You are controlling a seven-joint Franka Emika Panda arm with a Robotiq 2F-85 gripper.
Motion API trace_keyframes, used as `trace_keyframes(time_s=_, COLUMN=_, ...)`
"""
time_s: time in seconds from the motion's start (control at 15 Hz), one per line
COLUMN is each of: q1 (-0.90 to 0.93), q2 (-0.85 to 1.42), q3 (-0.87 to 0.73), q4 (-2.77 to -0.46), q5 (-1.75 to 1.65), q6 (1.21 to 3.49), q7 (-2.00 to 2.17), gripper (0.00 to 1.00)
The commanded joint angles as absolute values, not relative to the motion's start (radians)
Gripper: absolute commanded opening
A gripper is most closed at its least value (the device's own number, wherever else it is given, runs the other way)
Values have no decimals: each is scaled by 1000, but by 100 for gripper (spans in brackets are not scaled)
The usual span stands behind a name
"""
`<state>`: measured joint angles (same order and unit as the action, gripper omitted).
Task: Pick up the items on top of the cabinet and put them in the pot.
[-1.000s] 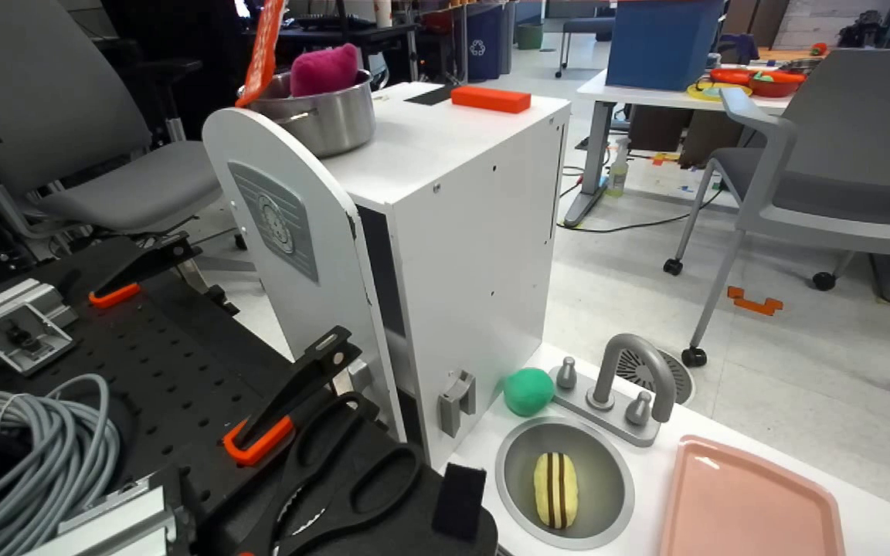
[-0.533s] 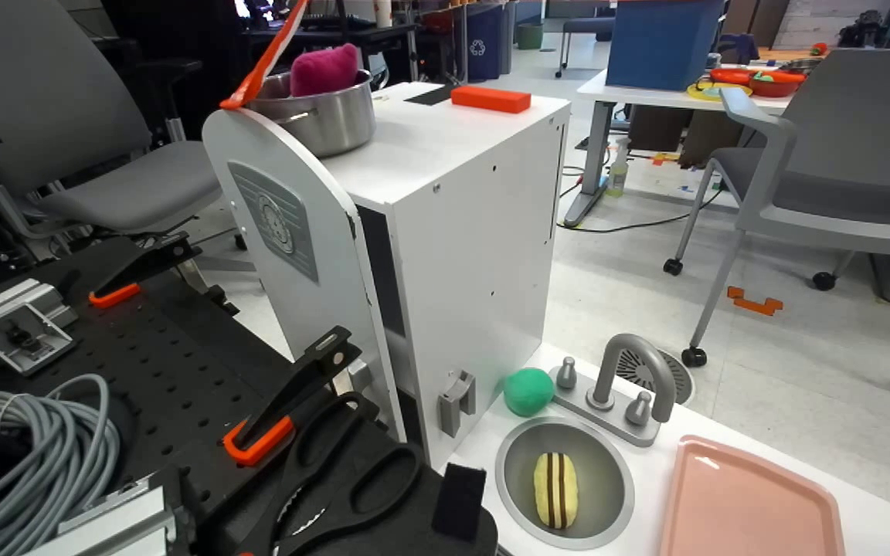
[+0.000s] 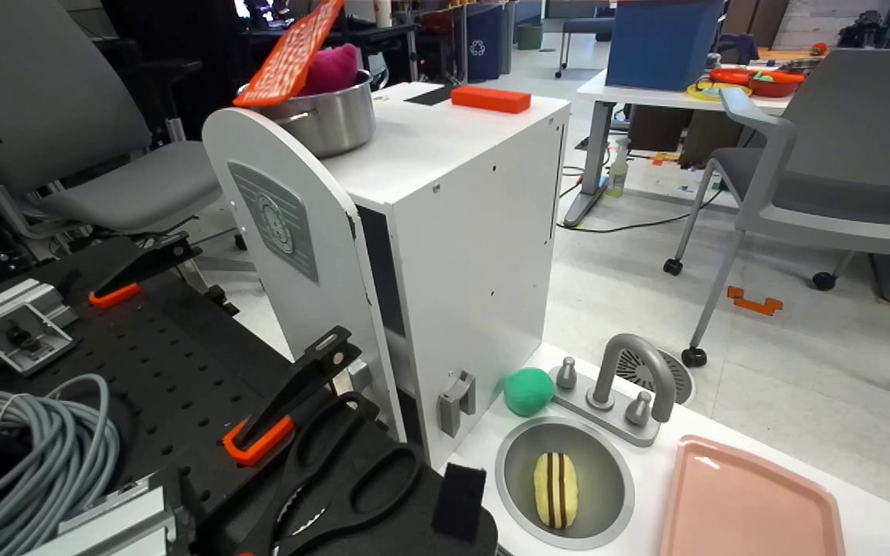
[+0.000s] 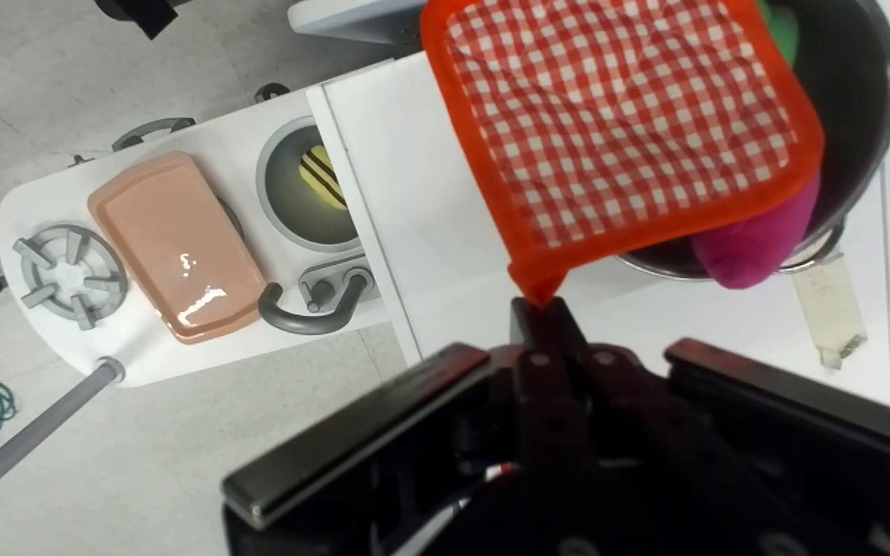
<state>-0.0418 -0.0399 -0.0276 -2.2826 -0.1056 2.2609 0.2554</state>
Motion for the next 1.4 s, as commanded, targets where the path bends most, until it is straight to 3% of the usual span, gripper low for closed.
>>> trace_keyframes(time_s=0.0, q1=-32, q2=-19, q3=-14, q4=-2255, q5=-161, q6=2281, q7=318, gripper=0)
trace_keyframes(time_s=0.6, q1=-10, q2=8, q3=-1, q4=-2253, q5=-226, q6=2318, q7=393, gripper=0)
trace_keyframes(time_s=0.67, q1=-8, q2=9, q3=-1, q4=-2253, q5=-227, q6=2319, q7=396, gripper=26)
trace_keyframes(time_s=0.73, q1=-7, q2=9, q3=-1, q4=-2253, q5=-228, q6=2321, q7=401, gripper=27)
trace_keyframes(time_s=1.33, q1=-8, q2=-17, q3=-2, q4=-2252, q5=-201, q6=2325, q7=380, gripper=91)
